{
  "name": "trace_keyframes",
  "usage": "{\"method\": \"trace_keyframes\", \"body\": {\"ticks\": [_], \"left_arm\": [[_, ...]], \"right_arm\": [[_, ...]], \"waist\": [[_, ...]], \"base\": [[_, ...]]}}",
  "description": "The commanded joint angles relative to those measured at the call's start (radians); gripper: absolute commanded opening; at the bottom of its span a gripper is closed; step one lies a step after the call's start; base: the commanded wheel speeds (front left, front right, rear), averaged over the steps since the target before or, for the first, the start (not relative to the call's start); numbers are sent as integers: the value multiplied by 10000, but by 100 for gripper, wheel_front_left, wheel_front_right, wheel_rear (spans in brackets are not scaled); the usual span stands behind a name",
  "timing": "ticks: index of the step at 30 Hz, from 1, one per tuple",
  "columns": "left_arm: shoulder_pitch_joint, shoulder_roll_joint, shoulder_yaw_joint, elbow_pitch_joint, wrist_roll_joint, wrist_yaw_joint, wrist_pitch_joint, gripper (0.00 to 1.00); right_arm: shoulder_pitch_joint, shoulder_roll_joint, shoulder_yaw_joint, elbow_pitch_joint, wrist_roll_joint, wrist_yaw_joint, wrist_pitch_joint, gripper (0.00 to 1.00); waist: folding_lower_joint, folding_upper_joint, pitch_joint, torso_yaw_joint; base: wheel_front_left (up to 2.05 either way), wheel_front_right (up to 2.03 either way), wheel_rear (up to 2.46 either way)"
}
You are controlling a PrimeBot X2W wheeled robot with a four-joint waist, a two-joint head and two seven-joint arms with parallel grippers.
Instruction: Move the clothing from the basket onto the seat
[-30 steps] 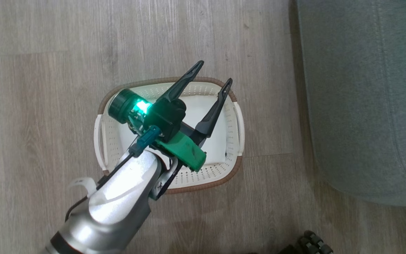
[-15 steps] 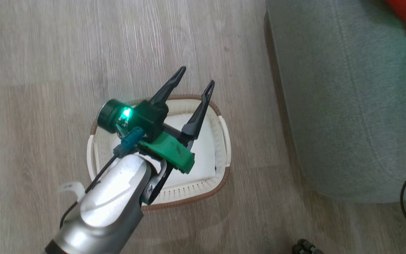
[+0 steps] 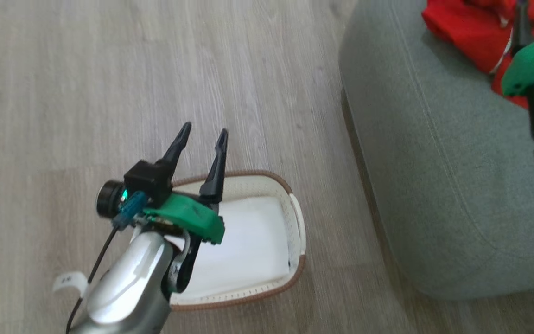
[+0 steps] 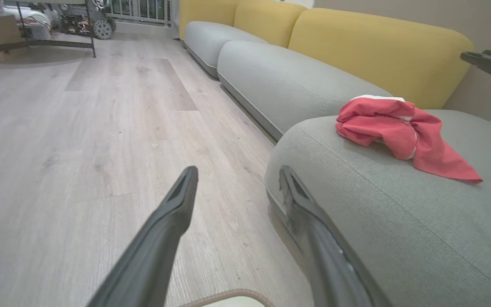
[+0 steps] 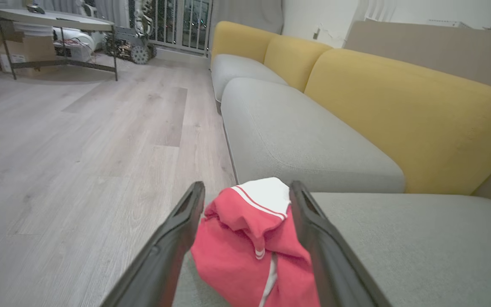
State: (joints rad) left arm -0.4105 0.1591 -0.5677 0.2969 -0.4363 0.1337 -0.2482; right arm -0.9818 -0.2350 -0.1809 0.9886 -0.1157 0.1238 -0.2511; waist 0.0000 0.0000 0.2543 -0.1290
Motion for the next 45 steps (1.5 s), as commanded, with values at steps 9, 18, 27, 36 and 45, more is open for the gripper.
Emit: {"method": "trace_keyframes", "body": {"ticks": [9,18,27,36,45], "left_arm": [[1161,450,1481,-540,250,736,-133,100],[2634,642,2330,-886,298,984,-134,100],[4122,681,3003,-1332,368,1077,-135,100],[5123,535,3452,-1782,524,955,-135,100],[5414,321,3718,-1806,689,814,-135,100]], "right_arm": [[1863,193,1141,-1844,1425,69,-106,100],[4269,1159,1070,-3702,1764,69,-106,100],[6985,1834,922,-6086,1701,69,-106,100],[8839,1845,1582,-7727,2678,69,-106,100],[9710,1846,1666,-8222,2685,69,-107,100]], "waist": [[0,0,-1569,745],[0,0,-2263,1164],[0,0,-2777,1510],[0,0,-2999,1619],[0,0,-3030,1604]], "base": [[0,0,0],[0,0,0],[0,0,0],[0,0,0],[0,0,0]]}}
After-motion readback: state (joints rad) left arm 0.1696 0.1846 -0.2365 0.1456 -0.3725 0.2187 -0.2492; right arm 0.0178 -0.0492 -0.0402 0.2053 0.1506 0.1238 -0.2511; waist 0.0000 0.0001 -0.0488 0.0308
